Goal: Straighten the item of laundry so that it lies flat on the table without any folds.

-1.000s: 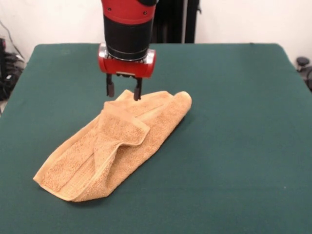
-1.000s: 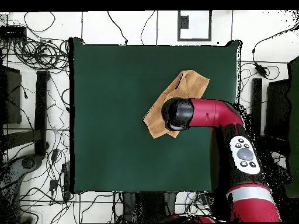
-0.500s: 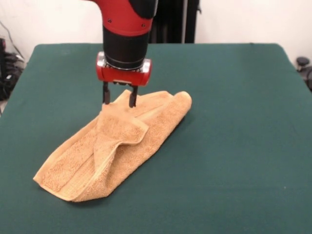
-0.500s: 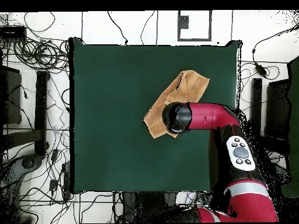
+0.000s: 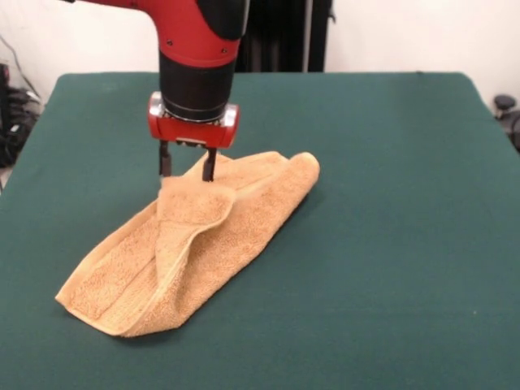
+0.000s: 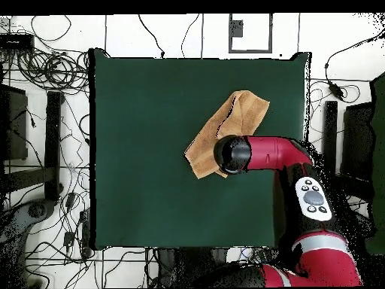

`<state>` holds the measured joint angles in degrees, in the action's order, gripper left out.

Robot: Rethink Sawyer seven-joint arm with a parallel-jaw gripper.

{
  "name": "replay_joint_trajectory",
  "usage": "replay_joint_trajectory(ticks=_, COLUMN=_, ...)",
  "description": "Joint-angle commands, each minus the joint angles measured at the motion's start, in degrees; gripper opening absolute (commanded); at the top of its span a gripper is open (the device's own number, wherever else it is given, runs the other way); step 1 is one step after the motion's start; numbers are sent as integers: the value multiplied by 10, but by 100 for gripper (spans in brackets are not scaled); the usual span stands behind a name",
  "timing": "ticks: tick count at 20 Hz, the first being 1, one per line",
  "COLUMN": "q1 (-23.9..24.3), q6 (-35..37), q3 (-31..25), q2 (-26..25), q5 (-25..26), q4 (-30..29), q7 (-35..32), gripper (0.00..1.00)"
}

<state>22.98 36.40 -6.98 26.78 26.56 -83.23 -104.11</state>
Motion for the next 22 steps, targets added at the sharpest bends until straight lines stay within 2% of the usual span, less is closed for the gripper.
replay_joint_trajectory(ticks=1, q1=0, q6=-41, q3=-14, q2=-46, q5=25, q4=-4, q7=-14, gripper=100)
replay_joint_trajectory(ticks=18, q1=-6, q6=-65, q3=2, q2=-44, q5=30, q4=-13, q7=-30, gripper=100)
replay_joint_trajectory(ticks=22, q1=5, q6=-65, q3=-10, q2=-42, q5=29, q4=-15, q7=-8, gripper=100)
